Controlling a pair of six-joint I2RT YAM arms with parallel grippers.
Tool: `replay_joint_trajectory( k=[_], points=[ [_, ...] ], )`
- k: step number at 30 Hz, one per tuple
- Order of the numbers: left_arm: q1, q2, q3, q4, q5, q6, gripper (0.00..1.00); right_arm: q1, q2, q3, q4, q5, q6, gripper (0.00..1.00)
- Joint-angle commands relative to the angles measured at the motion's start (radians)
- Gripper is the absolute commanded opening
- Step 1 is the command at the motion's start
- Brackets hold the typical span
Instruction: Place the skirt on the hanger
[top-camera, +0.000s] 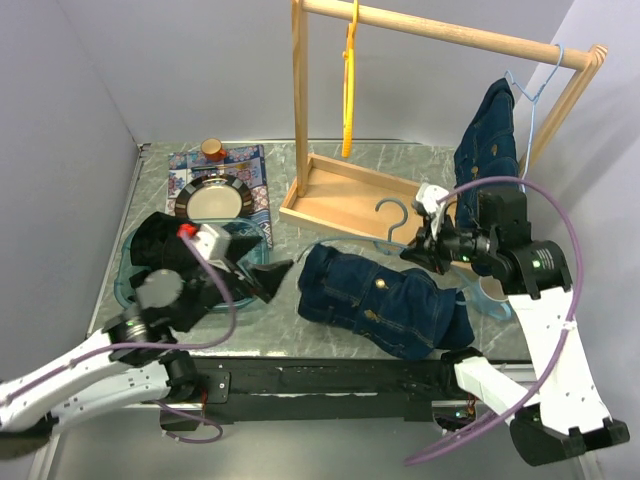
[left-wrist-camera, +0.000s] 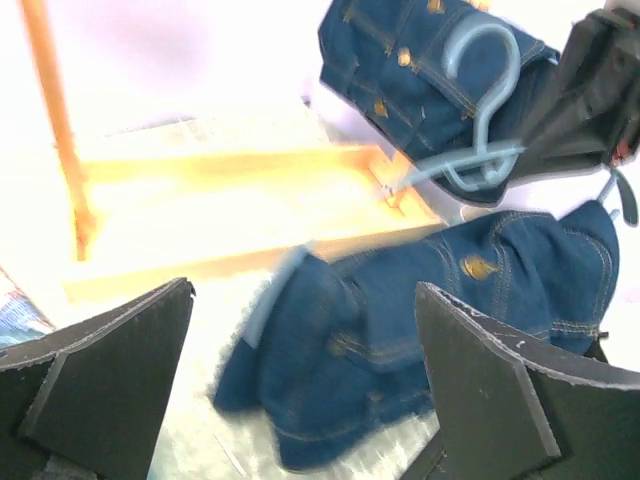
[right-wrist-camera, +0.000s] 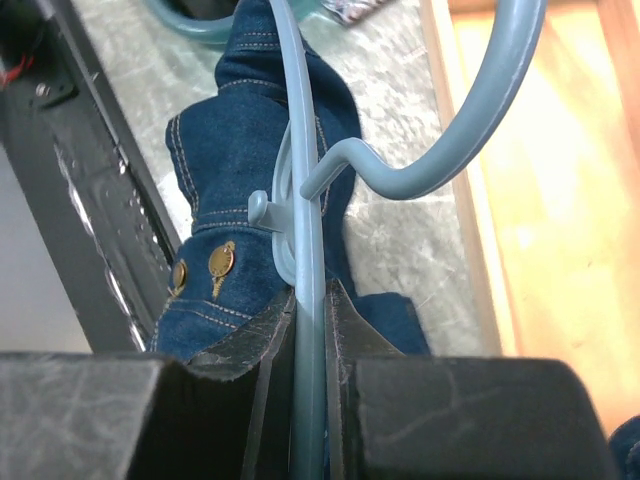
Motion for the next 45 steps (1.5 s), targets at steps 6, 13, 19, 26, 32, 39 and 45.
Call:
replay_joint_trajectory(
  k=[6, 13, 19, 26, 32, 39, 45],
  points=[
    [0.14, 0.201, 0.227, -0.194, 0.617, 0.231, 0.97, -0.004, -0.056, 0.079, -0.123, -0.199, -0.268, 0.0],
    [0.144, 0.519, 0.405, -0.262, 0.921, 0.334, 0.97, 0.003, -0.059, 0.07, -0.161, -0.261, -0.337, 0.0],
    [0.144, 0.673, 0.514, -0.317, 0.925, 0.374, 0.86, 0.006, -0.061, 0.069, -0.187, -0.287, -0.368, 0.0],
    [0.146, 0.667, 0.501, -0.352, 0.855, 0.437, 0.01, 0.014, -0.065, -0.028, -0.206, -0.37, -0.375, 0.06],
    [0.146, 0.427, 0.307, -0.18, 0.639, 0.54, 0.01, 0.049, -0.021, -0.118, -0.236, -0.41, -0.339, 0.42],
    [0.144, 0.396, 0.338, -0.193, 0.582, 0.594, 0.01, 0.124, 0.067, -0.128, -0.246, -0.416, -0.268, 0.51],
    [0.144, 0.422, 0.364, -0.193, 0.528, 0.618, 0.01, 0.15, 0.085, -0.071, -0.261, -0.391, -0.222, 0.4]
  ],
)
